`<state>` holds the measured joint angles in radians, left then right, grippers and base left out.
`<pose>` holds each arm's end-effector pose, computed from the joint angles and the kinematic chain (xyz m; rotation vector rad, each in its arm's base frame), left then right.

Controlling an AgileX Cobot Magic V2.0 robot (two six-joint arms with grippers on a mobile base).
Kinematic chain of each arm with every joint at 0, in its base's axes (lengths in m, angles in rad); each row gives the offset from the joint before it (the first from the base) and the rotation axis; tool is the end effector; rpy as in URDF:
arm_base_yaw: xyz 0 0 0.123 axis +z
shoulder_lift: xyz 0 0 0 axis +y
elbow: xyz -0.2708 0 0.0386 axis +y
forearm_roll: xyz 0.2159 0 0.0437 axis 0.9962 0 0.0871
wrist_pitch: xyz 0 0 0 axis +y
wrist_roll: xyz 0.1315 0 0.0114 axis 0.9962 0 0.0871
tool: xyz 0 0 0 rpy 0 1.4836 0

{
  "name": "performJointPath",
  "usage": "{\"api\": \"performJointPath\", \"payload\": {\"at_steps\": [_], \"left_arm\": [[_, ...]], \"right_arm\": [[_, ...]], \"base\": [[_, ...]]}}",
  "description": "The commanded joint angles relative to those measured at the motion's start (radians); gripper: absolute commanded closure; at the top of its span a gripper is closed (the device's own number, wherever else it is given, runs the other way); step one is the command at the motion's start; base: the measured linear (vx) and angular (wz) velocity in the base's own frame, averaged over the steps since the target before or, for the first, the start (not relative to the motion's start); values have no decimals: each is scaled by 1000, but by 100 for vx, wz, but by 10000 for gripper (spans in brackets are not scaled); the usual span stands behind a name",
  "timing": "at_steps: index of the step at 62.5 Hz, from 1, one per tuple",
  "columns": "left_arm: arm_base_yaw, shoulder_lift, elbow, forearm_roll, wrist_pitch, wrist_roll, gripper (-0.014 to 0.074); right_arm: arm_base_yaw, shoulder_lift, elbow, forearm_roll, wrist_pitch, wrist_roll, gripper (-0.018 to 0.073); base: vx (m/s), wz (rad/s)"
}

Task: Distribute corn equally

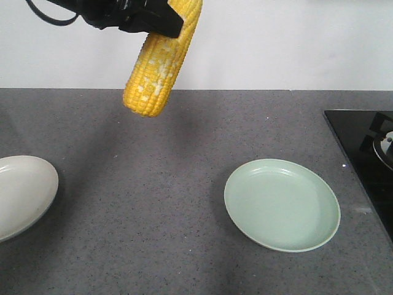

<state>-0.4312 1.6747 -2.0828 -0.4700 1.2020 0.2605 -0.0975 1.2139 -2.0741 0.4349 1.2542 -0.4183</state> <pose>0.2867 -0.1933 0.4401 0.7976 2.1030 -0.6780 0.1699 0.0365 0.5492 -0.4430 1.7709 0.1182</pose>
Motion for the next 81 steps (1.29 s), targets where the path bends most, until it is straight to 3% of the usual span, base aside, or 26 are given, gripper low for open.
{"api": "performJointPath", "payload": {"at_steps": [1, 81], "left_arm": [[-1, -44, -29, -36, -56, -1, 603], [-1, -44, -29, -36, -56, -1, 603]], "right_arm": [[-6, -7, -17, 13, -72, -3, 561], [-6, -7, -17, 13, -73, -3, 561]], "base": [[0, 0], [0, 0]]}}
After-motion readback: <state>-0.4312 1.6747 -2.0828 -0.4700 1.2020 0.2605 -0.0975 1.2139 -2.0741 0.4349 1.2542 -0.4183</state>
